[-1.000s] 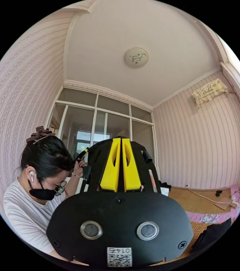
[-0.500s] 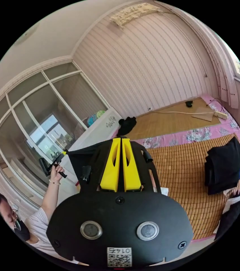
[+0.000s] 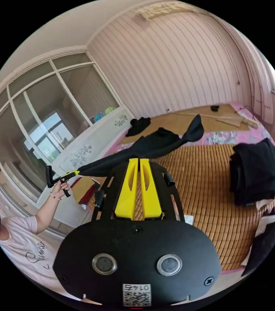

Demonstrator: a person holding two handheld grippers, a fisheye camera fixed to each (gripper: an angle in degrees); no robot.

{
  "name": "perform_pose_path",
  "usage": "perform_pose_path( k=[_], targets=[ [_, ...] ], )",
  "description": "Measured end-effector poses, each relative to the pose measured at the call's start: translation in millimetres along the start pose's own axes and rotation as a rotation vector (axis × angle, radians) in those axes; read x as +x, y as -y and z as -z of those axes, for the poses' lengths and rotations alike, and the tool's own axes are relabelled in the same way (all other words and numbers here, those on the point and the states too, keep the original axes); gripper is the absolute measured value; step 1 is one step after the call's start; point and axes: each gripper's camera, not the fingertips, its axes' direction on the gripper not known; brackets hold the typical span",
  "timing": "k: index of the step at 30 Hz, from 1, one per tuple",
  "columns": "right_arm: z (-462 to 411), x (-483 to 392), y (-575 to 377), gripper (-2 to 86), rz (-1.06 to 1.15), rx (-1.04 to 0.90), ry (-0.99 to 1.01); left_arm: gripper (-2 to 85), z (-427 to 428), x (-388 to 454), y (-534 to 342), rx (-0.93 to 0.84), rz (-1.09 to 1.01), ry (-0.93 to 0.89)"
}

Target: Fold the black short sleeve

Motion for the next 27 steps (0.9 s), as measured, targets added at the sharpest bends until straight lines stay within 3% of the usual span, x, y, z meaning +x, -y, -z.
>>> perform_pose_path(
  k=[8,12,23,27],
  targets=[
    [-120,118,-68,0.2,-0.359,-0.328,-0.025,-1.0,-140,-49,-82,-0.232,0.251,-0.029],
    [-144,140,-79,0.2,-0.415,-0.468,-0.059,-1.0,-178,-37,-102,-0.427,0.176,0.01],
    [-147,188,-69,0.5,-0.517,-0.663,0.027,-1.0,-200,-24,-121,-0.557,0.167,-0.058],
    [-151,185,-63,1.2,-0.471,-0.815,0.019,-0.8,-200,-8,-127,-0.616,0.09,-0.103]
  ],
)
